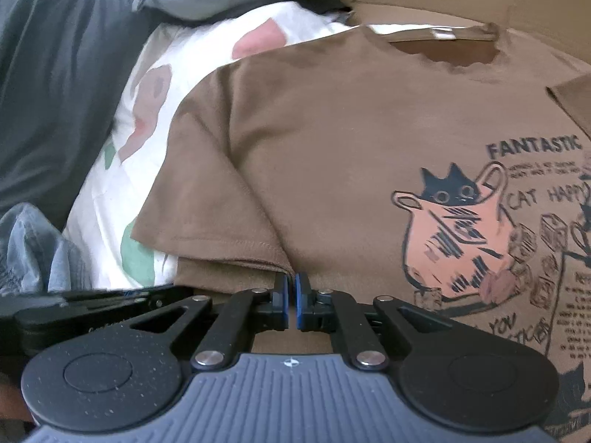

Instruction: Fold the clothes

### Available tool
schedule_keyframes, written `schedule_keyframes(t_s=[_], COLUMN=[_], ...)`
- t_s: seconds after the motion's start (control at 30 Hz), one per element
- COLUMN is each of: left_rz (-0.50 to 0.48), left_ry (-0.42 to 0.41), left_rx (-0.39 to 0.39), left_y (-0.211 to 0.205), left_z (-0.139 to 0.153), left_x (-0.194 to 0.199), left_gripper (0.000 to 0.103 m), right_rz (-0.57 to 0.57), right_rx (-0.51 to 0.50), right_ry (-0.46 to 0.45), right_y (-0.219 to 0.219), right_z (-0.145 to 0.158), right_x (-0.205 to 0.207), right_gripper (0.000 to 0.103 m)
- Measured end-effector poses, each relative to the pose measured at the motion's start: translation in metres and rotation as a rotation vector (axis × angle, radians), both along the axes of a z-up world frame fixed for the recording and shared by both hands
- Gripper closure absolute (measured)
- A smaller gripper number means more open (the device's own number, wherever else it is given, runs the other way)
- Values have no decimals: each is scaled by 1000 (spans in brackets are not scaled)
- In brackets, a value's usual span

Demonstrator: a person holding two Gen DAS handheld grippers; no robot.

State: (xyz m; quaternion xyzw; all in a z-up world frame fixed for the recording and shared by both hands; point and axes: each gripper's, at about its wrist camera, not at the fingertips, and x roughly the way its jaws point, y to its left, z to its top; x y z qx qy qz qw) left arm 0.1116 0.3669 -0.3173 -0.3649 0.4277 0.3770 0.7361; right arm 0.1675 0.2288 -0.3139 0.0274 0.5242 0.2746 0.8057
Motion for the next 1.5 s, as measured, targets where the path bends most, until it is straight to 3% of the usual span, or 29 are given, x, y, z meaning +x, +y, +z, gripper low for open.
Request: schedule_keyframes(t_s=[0.13, 0.3, 0.5, 0.63, 0.7, 0.77, 0.9, 0.97, 1.27, 1.4, 1.5], left_rz=[6, -3, 30, 43, 41, 79, 157, 159, 152, 156, 159], left_ry=[3, 23, -3, -37, -58, -54, -90, -109, -85, -85, -98], left_rx=[-8, -15, -6, 27, 48, 62, 65, 67, 43, 20, 28], left_y=[8, 17, 29, 26, 24, 38, 59, 34, 43, 48, 48], left_z=[-1, 5, 32, 47, 49, 47, 48, 46, 20, 14, 19], left_x=[0, 1, -19, -28, -33, -35, -49, -42, -30, -28, -28], left_gripper=[94, 92, 77, 62, 61, 61, 61, 61, 68, 92, 98], right_rz=[-32, -53, -99, -118, -126, -126, -101, -85, -7, 29, 59], right_rx=[9, -3, 36, 34, 23, 10, 2, -3, -18, 15, 33], right_ry=[12, 52, 64, 52, 37, 21, 9, -3, -79, -78, -90], right_y=[-3, -4, -14, -25, -28, -27, -23, -20, -3, 3, 9], right_z=[-1, -25, -25, -22, -19, -16, -13, -10, 6, 10, 13], right_x=[-6, -12, -11, -13, -15, -17, -23, -26, -29, -29, -30], right_gripper=[101, 101, 97, 85, 78, 62, 60, 58, 57, 57, 57])
